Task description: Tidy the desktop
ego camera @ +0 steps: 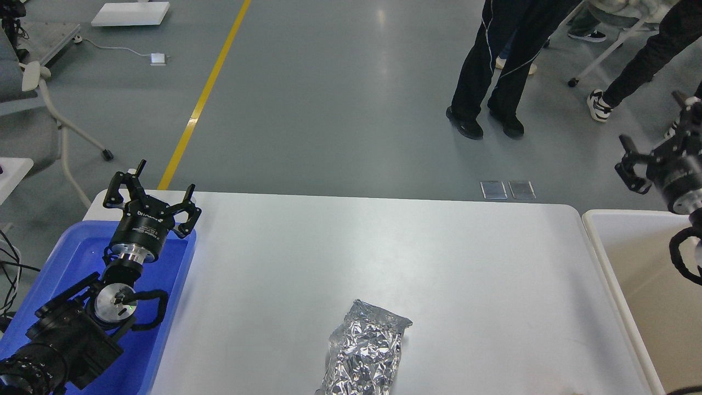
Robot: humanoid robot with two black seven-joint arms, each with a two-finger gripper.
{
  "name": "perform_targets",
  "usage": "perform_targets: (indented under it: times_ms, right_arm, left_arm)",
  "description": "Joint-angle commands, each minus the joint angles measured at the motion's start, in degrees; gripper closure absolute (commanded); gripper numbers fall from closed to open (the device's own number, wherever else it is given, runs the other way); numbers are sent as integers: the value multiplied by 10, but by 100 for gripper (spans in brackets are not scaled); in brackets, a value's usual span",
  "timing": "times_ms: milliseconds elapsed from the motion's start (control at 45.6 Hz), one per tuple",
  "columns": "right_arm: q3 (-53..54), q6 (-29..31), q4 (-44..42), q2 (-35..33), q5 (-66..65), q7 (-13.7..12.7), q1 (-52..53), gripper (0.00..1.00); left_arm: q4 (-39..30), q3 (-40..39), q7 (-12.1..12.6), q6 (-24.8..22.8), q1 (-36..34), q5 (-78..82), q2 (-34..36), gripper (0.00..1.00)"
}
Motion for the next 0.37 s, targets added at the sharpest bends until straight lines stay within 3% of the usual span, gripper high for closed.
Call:
perform_targets:
  times_ms: [0, 351]
  right_arm:
    - [21, 29, 3, 34, -1, 0, -71, 0]
    - [18, 31, -29, 49, 0, 0, -82, 0]
  left_arm:
    - [0, 0, 0, 0, 0, 0, 0, 0]
    - [0, 0, 0, 0, 0, 0, 0, 0]
